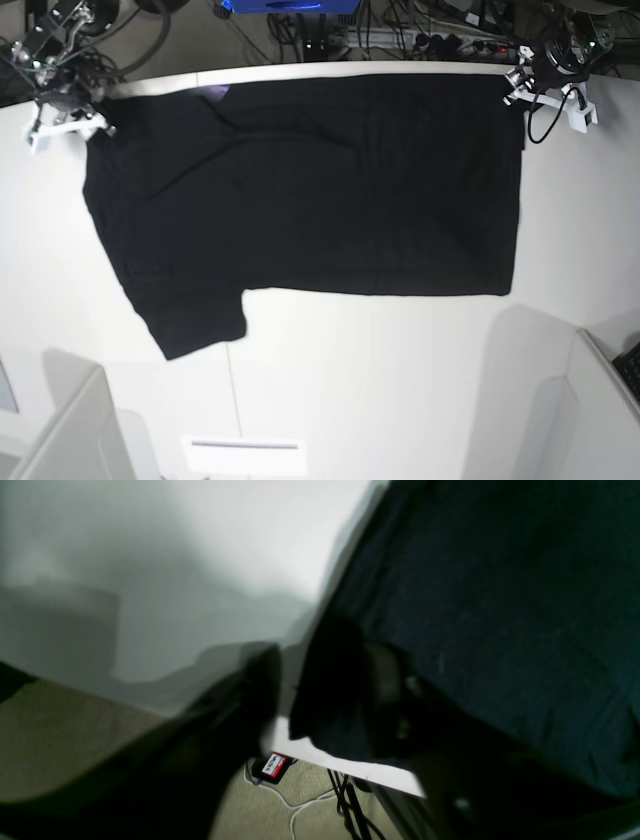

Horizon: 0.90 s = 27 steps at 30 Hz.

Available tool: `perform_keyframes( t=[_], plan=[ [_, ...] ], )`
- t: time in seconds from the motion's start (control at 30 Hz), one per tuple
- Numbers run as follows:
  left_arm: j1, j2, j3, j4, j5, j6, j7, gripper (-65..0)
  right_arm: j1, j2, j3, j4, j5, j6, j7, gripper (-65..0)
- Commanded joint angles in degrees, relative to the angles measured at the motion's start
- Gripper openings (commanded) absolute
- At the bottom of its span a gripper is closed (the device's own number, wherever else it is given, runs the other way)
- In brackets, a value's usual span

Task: Fold the T-shirt properly
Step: 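Drag the held shirt further toward the robot, then release, then reach both grippers down to the hem corners of the shirt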

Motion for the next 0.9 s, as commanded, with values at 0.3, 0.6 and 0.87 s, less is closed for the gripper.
perform_keyframes(
  t=[0.3,0.6,0.87],
  plan=[
    [-3.26,-0.61,-15.68,6.28,-0.30,-0.14,-0.11,-34.1,1.91,0.39,3.21,5.89,0.24,0.25,3.76,-32.3],
    [-8.18,-0.78,-13.31,7.16,0.14,-0.14,-0.02,-34.4,10.88,8.74,-15.34,-2.02,-0.11,-0.02,11.05,-32.7],
    [-8.27,-3.77,-7.95,7.16,0.14,-0.14,-0.02,-31.8,27.14,12.61,-19.12,-20.92,-0.20,-0.02,11.14,-31.5]
  ],
)
